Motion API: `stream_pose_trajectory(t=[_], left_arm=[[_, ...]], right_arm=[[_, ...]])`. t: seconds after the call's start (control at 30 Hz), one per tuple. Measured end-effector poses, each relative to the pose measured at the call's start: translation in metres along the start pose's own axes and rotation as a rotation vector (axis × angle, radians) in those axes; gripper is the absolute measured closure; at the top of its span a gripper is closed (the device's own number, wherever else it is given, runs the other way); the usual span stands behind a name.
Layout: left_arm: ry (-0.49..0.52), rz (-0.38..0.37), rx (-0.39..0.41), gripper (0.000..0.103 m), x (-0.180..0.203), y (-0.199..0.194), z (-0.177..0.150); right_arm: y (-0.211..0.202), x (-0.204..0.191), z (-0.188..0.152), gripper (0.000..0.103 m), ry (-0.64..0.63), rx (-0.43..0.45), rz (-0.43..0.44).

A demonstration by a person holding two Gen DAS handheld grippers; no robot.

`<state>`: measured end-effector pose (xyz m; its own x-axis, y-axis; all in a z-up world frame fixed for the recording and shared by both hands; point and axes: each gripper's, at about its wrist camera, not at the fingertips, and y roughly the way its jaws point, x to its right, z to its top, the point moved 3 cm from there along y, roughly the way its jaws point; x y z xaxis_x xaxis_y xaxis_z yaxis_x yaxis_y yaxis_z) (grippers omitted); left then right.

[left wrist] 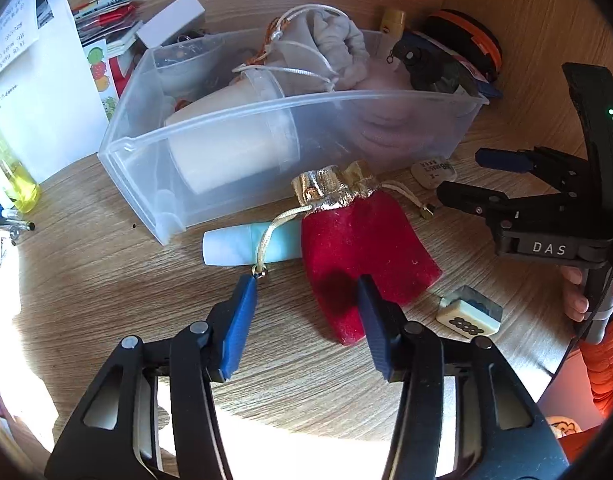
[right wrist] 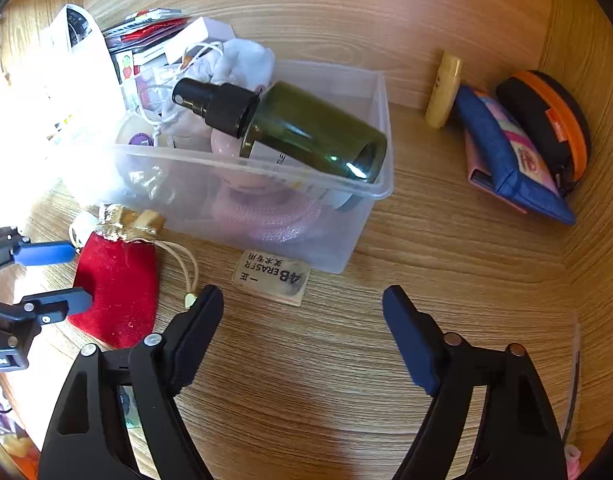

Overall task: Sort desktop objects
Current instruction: 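Open both tools and move them toward the red velvet pouch, then grasp the red velvet pouch with the left tool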

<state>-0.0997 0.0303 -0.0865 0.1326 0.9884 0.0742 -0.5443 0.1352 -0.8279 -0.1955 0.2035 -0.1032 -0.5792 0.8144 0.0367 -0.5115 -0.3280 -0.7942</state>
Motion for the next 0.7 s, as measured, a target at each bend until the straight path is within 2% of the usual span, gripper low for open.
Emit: stream_pose_trajectory(t=[0.2,0.27,0.47,0.5,0.6,0.7], left_arm=[[-0.001,-0.032,0.011,0.056,0.0019,-0.0020,-0.0032],[0.005,-0.038,0.014,0.067,0.0034,-0.0023,-0.0036],[-0.010,-0.056,0.022,0.084,0.0055,0.0020,0.0027],[-0.017,-0.058,0.026,0.086,0.0041,0.0019,0.0029],[-0.019,-0.061,0.040,0.090,0.0055,-0.0003,0.0051],[-0.012,-0.041,0.064,0.093,0.0062,-0.0079,0.0050]], right_arm=[[0.0080,-0.0016,0.0018,0.031,0.020,-0.029,0.026],[0.0102,-0.0042,0.0026,0.036,0.012,-0.035,0.021],[0.0102,-0.0097,0.0050,0.048,0.008,-0.028,0.012],[0.0096,-0.0096,0.0044,0.049,0.011,-0.027,0.008],[0.0057,-0.0077,0.0020,0.064,0.012,-0.029,0.022],[0.0025,-0.0064,-0.0018,0.064,0.006,-0.022,0.001]])
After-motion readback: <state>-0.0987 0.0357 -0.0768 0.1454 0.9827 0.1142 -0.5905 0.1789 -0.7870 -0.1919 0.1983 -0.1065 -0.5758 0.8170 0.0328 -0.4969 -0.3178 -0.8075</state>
